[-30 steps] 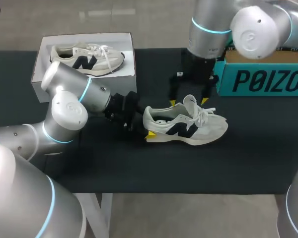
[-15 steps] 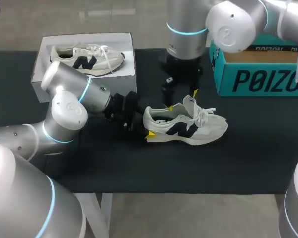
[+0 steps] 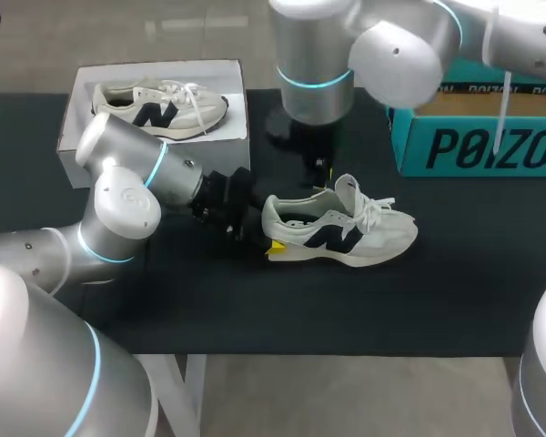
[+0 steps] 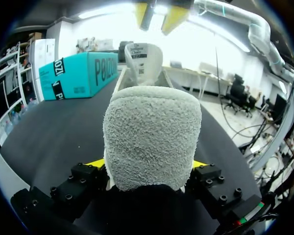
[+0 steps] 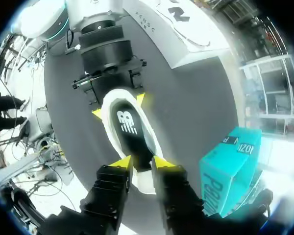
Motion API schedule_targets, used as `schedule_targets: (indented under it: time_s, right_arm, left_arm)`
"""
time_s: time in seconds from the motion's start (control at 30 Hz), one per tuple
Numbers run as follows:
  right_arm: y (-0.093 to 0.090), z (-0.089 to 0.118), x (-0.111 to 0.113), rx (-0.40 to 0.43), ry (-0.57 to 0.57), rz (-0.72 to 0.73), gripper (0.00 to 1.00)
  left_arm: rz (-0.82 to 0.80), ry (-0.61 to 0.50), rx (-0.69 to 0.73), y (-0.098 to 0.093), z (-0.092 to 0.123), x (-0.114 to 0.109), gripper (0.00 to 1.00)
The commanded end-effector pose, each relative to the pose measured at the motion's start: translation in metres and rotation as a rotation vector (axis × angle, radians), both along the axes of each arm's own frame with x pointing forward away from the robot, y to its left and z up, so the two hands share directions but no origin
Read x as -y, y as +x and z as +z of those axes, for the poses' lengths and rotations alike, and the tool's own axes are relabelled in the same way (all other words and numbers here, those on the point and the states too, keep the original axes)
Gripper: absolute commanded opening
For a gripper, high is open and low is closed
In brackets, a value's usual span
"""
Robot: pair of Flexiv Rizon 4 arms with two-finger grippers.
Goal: Take the shoe out of the shoebox, open the shoe tongue, remove and reinsert the insole, then place the shoe into the shoebox
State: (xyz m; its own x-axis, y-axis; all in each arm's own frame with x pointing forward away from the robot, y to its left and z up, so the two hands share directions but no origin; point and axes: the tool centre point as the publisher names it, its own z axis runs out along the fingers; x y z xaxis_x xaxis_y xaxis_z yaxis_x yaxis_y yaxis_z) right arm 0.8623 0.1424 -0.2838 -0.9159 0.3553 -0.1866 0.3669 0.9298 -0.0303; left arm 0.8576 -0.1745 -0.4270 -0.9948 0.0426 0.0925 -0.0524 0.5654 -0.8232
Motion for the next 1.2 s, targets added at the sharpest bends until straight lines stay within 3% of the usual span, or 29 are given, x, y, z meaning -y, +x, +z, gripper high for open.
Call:
schedule_targets:
  time_s: [0.03,0.37,0.67,1.2]
  right_arm:
    - [-0.001,-0.021,0.012,0.115,0.191,0.662,0.0]
    - [0.013,-0.059,0.005,0.057,0.183,0.683,0.0]
    - [0.019,-0.079,0.005,-0.062,0.114,0.606,0.0]
    - [0.007,-0.082,0.012,-0.015,0.013,0.329,0.0]
  left_arm:
    - [-0.002,0.001,-0.001,0.001,-0.002,0.001,0.0]
    - [-0.002,0.001,-0.001,0.001,-0.002,0.001,0.0]
    - [-0.002,0.001,-0.001,0.001,-0.002,0.001,0.0]
    - [-0.002,0.001,-0.001,0.001,-0.002,0.001,0.0]
